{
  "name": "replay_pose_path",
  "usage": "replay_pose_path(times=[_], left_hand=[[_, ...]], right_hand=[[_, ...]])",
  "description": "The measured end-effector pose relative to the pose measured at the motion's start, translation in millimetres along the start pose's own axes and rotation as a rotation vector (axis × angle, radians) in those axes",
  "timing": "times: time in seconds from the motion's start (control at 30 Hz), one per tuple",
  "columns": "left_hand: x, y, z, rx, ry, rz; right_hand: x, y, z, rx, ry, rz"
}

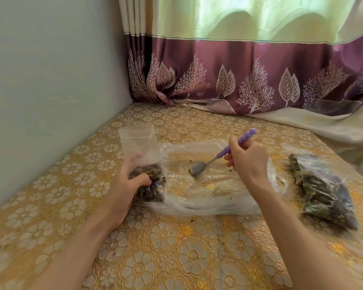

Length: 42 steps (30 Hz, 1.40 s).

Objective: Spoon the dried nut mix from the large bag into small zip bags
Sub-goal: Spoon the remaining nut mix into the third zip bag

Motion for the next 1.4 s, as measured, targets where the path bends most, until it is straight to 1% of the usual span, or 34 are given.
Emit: replay_pose_path(times=[0.27,0.43,0.53,0.67,0.77,0.87,1.07,1.27,1.4], left_hand=[[4.8,0.7,-1.2,0.006,-0.030,0.009],[3.1,0.7,-0.9,-0.004,-0.033,0.013],[2.3,0.2,-1.5,-0.015,-0.031,-0.001],[0.7,1.2,-0.8,-0.019,-0.021,-0.006],[-0.8,1.8,0.2,-0.017,-0.010,-0.011],[-1.5,2.1,0.0,-0.013,-0.003,-0.004],[-1.4,2.8,1.4,-0.006,-0.017,0.002],[-3.5,2.5,1.1,-0.004,0.003,-0.004],[-6.2,4.7,2.3,0.001,0.016,-0.016]], right_hand=[[-7.3,53.8,18.4,0.196,0.103,-0.172],[-14.1,79.6,29.1,0.344,0.217,-0.266],[-23.7,86.8,36.7,0.366,0.329,-0.337],[-34.5,92.0,45.2,0.297,0.494,-0.515],[-38.5,93.8,48.4,0.231,0.559,-0.603],[-41.3,89.9,46.7,0.171,0.573,-0.647],[-50.5,71.6,38.1,0.061,0.585,-0.626],[-50.5,62.2,33.5,0.027,0.581,-0.653],[-48.3,51.5,29.1,0.021,0.559,-0.596]])
Point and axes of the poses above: each hand's wrist, its own z-axis away from the middle knuckle, its own y-axis out of the palm, x = y × z, the point moved 10 cm from there along -z, towards the middle knuckle, and after that the axes turned 2 degrees about -y, right-handed, at the moved point
